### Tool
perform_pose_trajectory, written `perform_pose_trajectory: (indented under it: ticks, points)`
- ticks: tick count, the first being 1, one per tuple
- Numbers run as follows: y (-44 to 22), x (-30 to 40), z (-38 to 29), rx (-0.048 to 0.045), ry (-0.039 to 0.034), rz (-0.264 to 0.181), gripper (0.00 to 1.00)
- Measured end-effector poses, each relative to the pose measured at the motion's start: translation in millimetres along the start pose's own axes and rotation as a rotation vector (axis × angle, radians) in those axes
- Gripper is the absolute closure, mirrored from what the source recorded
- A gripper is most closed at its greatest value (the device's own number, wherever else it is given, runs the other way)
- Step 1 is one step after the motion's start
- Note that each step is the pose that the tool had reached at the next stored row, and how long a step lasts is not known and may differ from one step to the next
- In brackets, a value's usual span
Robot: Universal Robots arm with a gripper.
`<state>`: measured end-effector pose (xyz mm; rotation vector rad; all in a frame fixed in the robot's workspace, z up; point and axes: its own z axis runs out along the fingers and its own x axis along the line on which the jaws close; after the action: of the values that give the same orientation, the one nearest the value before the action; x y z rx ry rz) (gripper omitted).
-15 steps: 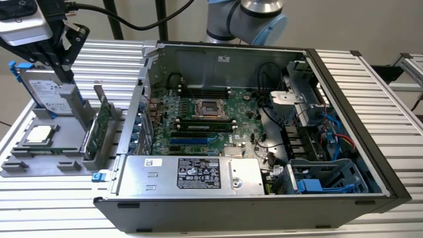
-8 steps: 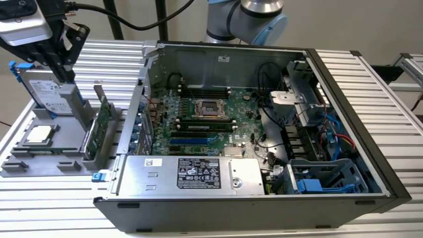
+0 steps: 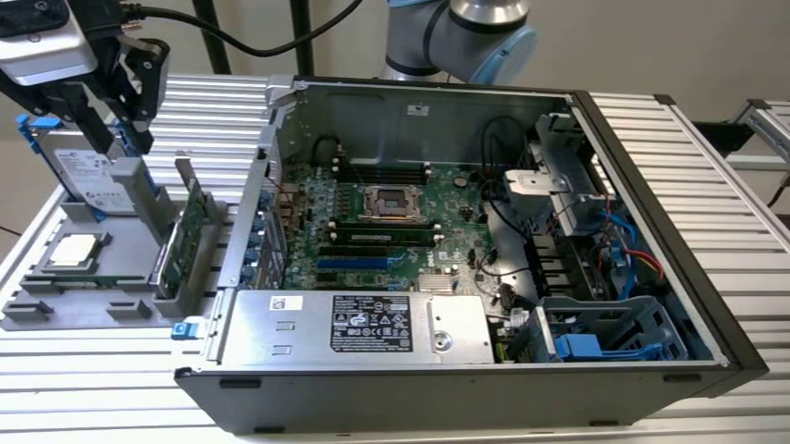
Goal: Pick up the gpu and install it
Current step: 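Pick up the gpu and move the gpu toward the slot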
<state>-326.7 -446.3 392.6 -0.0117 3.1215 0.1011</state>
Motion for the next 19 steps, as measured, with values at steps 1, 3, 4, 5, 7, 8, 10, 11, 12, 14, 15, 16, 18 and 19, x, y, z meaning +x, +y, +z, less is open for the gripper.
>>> perform_pose_trajectory:
  ticks: [1, 3, 4, 5, 7, 8, 10, 11, 12, 14, 15, 16, 18, 19]
  points:
    - [0.0, 0.0, 0.0, 0.0000, 0.0000, 0.000, 0.00]
    - [0.0, 0.1, 0.0, 0.0000, 0.0000, 0.000, 0.00]
    - [0.0, 0.0, 0.0, 0.0000, 0.0000, 0.000, 0.00]
    - [0.0, 0.0, 0.0, -0.0001, -0.0001, 0.001, 0.00]
    - [-0.1, 0.1, 0.6, 0.0001, -0.0005, 0.008, 0.00]
    - [-0.1, 0.1, 0.9, 0.0003, -0.0008, 0.014, 0.00]
    - [-0.1, 0.1, 1.5, 0.0005, -0.0017, 0.026, 0.00]
    - [-0.1, 0.1, 1.8, 0.0007, -0.0021, 0.034, 0.00]
    - [-0.1, 0.1, 2.1, 0.0008, -0.0026, 0.041, 0.00]
    - [-0.1, 0.2, 2.1, 0.0009, -0.0028, 0.045, 0.00]
    - [-0.1, 0.2, 2.2, 0.0009, -0.0029, 0.046, 0.00]
    - [-0.1, 0.2, 2.2, 0.0009, -0.0029, 0.046, 0.00]
    - [-0.2, 0.2, 2.7, 0.0007, -0.0032, 0.046, 0.00]
    - [-0.2, 0.2, 3.4, 0.0006, -0.0032, 0.046, 0.00]
